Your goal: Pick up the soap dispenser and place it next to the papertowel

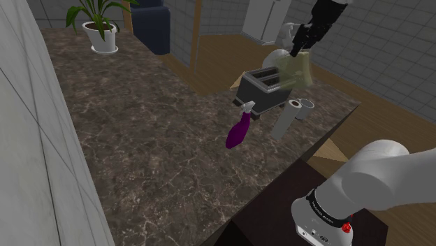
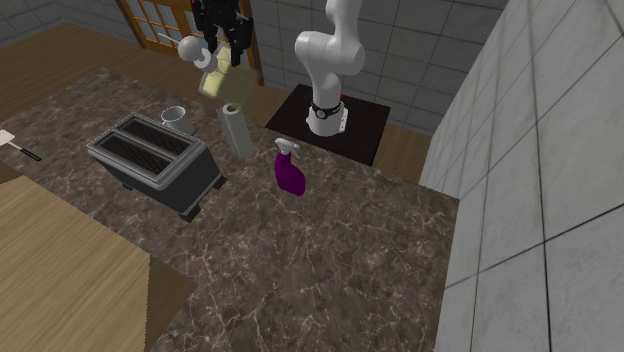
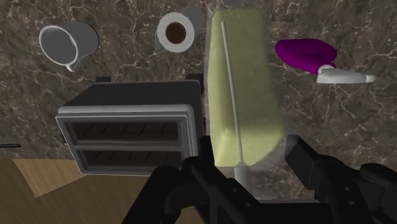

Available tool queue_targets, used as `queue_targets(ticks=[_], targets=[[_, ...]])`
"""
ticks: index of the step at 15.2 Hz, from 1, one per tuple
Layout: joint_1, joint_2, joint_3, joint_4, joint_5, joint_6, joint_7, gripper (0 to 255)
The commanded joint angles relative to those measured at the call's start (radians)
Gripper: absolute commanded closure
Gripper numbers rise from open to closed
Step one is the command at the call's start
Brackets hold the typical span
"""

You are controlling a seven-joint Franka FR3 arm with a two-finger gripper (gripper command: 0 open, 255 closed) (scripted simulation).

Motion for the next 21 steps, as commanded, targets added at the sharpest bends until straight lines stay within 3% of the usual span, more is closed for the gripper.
queue_targets(ticks=[1,11,21], targets=[[-0.014,-0.032,-0.036,-0.012,-0.017,-0.013,-0.045,255],[-0.083,-0.107,-0.238,-0.021,-0.115,-0.036,-0.277,255],[-0.116,-0.070,-0.483,0.092,-0.203,-0.041,-0.537,255]])
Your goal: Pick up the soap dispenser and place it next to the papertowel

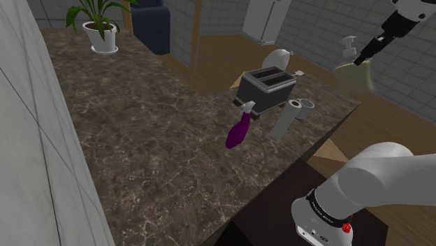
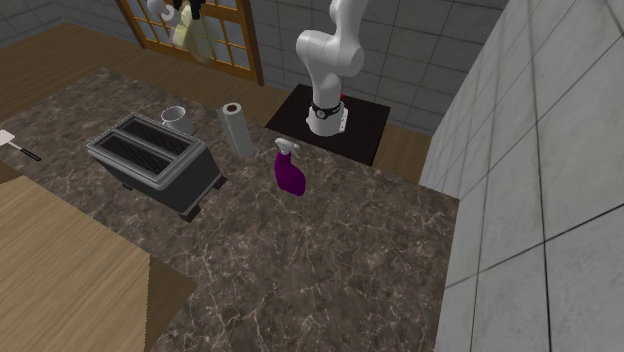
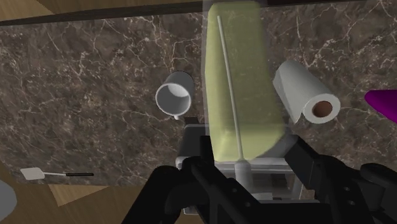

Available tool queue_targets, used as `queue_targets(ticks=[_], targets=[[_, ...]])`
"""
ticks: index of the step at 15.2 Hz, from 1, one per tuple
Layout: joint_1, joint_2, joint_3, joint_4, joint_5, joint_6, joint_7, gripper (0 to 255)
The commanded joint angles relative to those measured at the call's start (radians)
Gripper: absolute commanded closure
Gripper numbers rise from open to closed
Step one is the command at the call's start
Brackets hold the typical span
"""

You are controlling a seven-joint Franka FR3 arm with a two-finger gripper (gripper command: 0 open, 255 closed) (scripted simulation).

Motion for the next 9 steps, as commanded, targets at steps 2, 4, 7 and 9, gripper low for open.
queue_targets(ticks=[2,4,7,9], targets=[[-0.005,0.002,-0.042,-0.010,-0.018,0.025,-0.037,255],[-0.009,-0.006,-0.048,-0.041,-0.025,0.048,-0.034,255],[-0.016,-0.016,-0.058,-0.086,-0.035,0.084,-0.030,255],[-0.020,-0.022,-0.064,-0.115,-0.043,0.107,-0.027,255]])
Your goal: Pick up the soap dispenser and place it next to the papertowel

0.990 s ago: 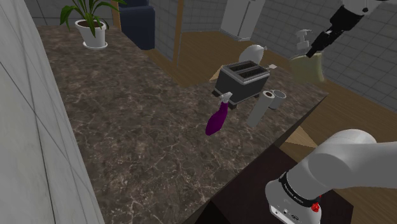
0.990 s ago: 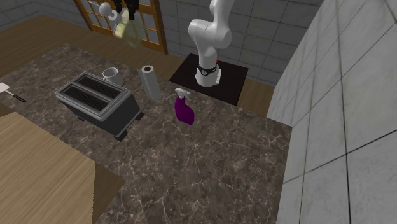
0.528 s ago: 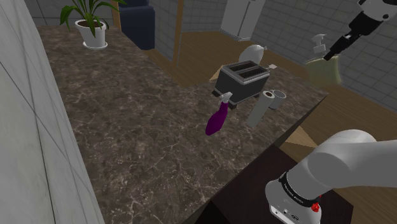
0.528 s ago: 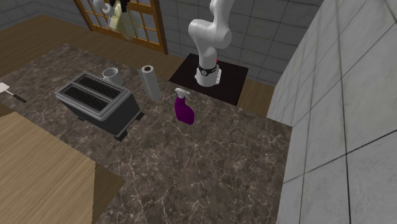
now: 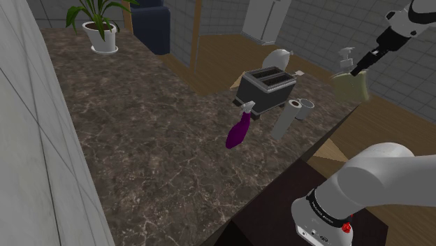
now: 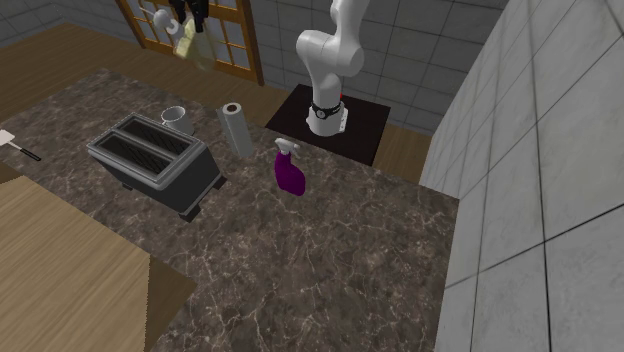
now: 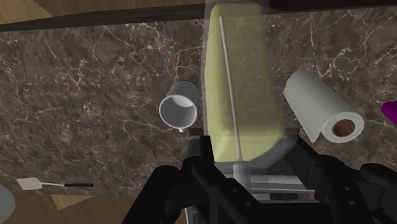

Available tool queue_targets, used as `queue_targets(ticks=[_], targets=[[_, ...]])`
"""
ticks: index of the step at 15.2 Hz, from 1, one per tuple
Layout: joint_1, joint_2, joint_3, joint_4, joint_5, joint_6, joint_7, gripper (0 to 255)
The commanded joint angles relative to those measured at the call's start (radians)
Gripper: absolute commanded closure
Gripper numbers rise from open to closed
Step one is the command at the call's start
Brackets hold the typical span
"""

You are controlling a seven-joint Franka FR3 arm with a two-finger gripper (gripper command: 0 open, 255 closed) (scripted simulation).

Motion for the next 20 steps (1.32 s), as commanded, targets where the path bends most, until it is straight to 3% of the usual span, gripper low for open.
queue_targets(ticks=[1,20], targets=[[-0.004,-0.006,-0.007,-0.031,-0.008,0.026,0.003,255],[-0.034,-0.007,-0.100,-0.270,-0.087,0.268,0.021,255]])
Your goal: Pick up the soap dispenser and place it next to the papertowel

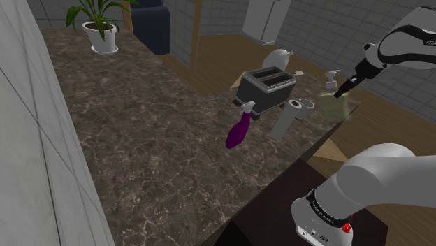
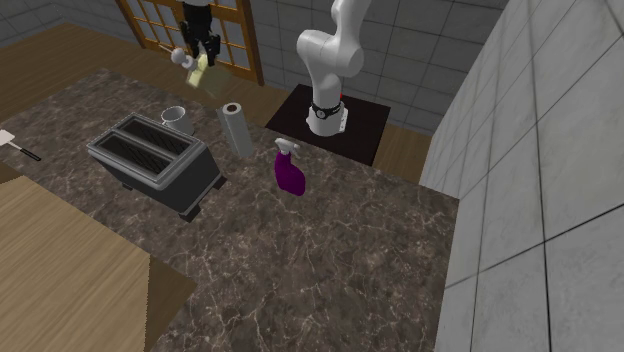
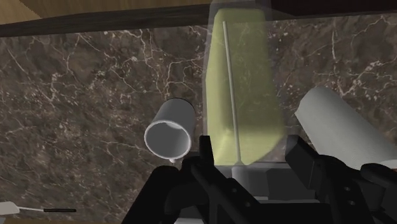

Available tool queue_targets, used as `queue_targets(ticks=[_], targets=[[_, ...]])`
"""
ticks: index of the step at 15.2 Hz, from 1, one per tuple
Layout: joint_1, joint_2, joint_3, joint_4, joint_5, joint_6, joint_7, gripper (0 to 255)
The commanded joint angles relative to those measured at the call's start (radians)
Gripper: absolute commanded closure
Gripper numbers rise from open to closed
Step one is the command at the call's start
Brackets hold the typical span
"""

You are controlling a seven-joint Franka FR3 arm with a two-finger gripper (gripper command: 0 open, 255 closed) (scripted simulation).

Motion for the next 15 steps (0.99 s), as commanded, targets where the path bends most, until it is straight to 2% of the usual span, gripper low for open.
queue_targets(ticks=[1,15], targets=[[-0.002,0.005,-0.011,-0.024,-0.009,0.030,0.004,255],[-0.003,0.080,-0.114,-0.155,-0.074,0.240,0.011,255]])
